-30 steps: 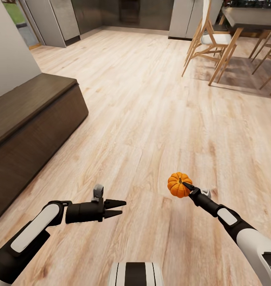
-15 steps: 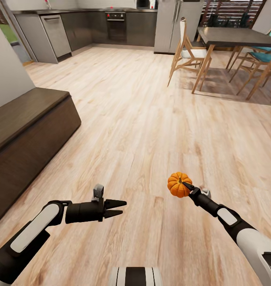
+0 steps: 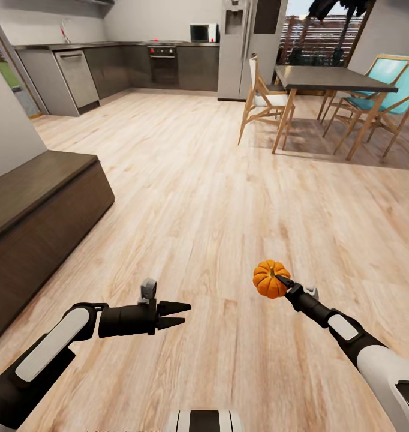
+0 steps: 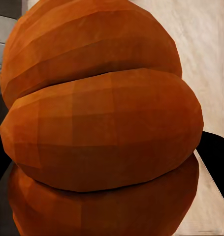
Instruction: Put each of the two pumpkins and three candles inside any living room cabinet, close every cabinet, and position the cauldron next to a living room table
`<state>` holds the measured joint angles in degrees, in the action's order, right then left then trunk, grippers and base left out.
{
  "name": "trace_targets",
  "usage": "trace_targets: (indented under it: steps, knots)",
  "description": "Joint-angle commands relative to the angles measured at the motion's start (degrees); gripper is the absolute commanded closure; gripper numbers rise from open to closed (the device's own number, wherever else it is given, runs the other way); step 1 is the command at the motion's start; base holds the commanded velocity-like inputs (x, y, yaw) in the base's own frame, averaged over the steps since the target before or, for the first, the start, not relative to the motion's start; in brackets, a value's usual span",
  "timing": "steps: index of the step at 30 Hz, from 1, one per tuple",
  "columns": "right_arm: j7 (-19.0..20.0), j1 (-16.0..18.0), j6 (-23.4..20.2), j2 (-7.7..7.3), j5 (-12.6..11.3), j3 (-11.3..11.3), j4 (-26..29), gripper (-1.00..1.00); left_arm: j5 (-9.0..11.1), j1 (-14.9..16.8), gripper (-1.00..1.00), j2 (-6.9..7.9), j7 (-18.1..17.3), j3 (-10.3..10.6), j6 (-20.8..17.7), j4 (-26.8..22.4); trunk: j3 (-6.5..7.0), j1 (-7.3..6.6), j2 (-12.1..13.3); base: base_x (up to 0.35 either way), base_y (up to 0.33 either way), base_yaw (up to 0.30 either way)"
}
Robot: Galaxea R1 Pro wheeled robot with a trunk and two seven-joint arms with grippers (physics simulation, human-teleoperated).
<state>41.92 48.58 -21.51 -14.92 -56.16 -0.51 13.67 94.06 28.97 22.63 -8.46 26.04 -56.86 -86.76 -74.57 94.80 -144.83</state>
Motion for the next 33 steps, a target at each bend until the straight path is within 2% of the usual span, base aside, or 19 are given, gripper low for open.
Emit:
trace_targets:
  steps: [1, 10, 33]
  knots:
    - [-0.1, 0.0, -0.5, -0.02, -0.4, 0.0, 0.0, 1.00, -0.5, 0.0, -1.00, 0.05, -0.6, 0.1, 0.0, 0.0, 0.26, -0.06, 0.0, -0.282, 0.000, -0.203]
    - [-0.1, 0.0, -0.5, -0.02, -0.3, -0.1, 0.0, 1.00, -0.5, 0.0, -1.00, 0.05, -0.6, 0.0, 0.0, 0.0, 2.78, -0.29, 0.1, -0.261, 0.000, -0.185]
    - [-0.1, 0.0, -0.5, -0.01, -0.2, -0.1, 0.6, 1.00, -0.5, 0.0, -1.00, 0.05, -0.6, 0.0, 0.0, 0.0, 7.93, -0.88, 0.4, -0.007, 0.000, -0.008]
